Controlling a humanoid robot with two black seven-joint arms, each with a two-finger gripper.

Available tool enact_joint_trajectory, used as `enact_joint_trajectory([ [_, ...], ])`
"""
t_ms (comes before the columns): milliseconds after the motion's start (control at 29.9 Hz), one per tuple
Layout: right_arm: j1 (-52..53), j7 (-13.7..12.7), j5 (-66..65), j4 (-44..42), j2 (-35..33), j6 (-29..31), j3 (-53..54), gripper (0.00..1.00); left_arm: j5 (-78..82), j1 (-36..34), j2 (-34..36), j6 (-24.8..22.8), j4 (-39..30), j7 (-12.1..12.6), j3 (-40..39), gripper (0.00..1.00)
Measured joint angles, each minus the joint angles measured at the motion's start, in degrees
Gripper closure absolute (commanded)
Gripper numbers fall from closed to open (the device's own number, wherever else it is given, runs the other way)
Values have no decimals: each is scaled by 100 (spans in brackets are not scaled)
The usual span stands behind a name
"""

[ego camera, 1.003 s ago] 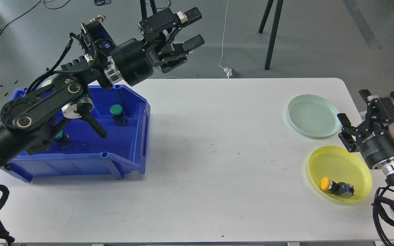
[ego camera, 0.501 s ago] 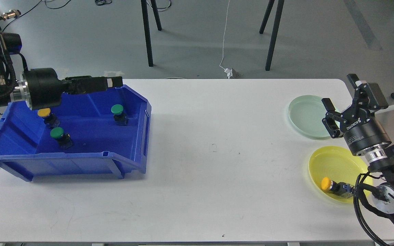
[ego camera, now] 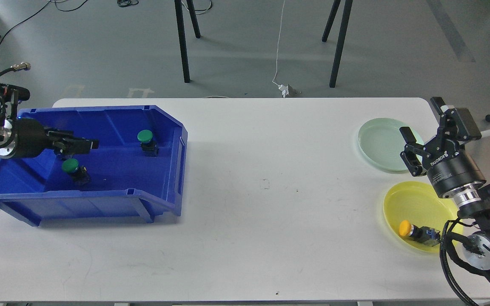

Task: Pass button and place on color plate
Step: 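Grasp a green-topped button in the bin with the left gripper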

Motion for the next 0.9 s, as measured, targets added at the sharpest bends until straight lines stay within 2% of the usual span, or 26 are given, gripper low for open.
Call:
enact_joint_trajectory([
  [368, -43, 0, 0, 3, 6, 37, 0, 2, 5, 125, -240, 87, 672, 0, 274, 18],
  [903, -119, 0, 4, 18, -3, 43, 22, 2, -7, 372, -593, 185, 1139, 1, 279, 21],
])
